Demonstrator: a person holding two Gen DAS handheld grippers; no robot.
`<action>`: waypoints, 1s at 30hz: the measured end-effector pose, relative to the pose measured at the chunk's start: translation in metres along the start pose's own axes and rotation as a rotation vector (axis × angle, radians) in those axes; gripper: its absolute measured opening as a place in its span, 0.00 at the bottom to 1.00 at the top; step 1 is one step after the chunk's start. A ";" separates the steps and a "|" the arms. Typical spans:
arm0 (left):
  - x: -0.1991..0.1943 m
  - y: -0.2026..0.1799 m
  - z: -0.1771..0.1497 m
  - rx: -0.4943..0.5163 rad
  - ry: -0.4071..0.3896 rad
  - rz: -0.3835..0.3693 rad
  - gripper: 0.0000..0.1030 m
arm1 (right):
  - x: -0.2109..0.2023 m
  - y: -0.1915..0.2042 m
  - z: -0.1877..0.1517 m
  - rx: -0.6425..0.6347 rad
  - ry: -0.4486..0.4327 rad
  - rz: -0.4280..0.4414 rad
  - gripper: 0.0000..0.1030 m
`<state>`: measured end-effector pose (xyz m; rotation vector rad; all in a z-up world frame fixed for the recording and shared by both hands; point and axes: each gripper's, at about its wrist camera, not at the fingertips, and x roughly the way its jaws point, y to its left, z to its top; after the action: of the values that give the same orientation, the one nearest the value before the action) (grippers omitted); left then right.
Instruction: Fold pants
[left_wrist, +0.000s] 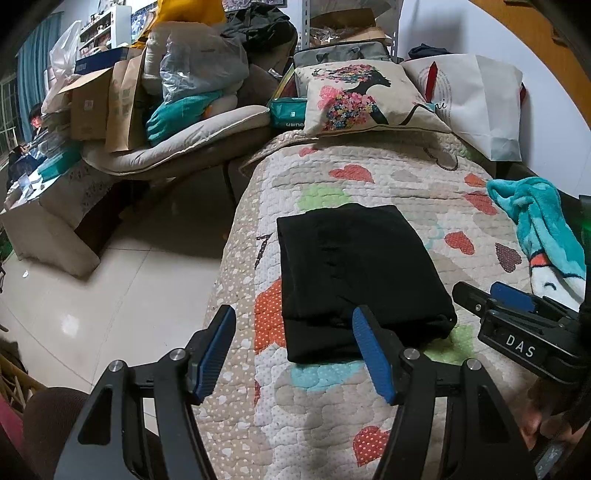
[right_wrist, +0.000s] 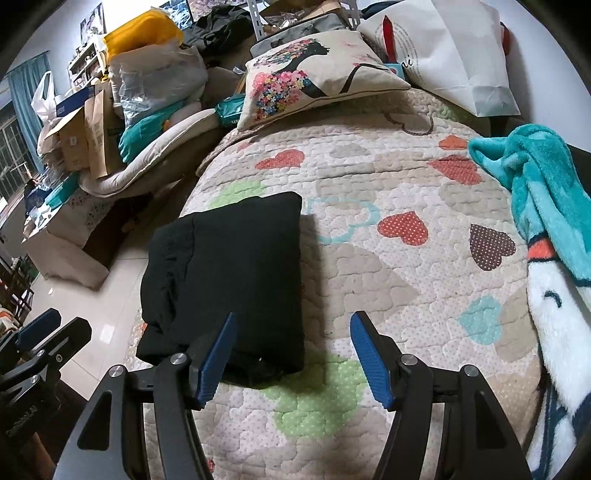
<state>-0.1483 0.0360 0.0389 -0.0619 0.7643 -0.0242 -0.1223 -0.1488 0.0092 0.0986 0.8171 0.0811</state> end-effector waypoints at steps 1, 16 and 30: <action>-0.001 0.000 0.000 0.001 -0.002 -0.001 0.63 | 0.000 0.000 0.000 -0.002 -0.002 0.000 0.68; -0.019 -0.006 0.002 0.023 -0.066 -0.001 0.65 | -0.005 0.002 -0.003 -0.003 -0.008 -0.002 0.69; -0.031 -0.008 0.002 0.032 -0.124 0.028 0.73 | -0.007 0.004 -0.005 -0.005 -0.016 -0.008 0.69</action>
<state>-0.1693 0.0298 0.0623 -0.0218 0.6403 -0.0057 -0.1309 -0.1455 0.0110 0.0909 0.8017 0.0746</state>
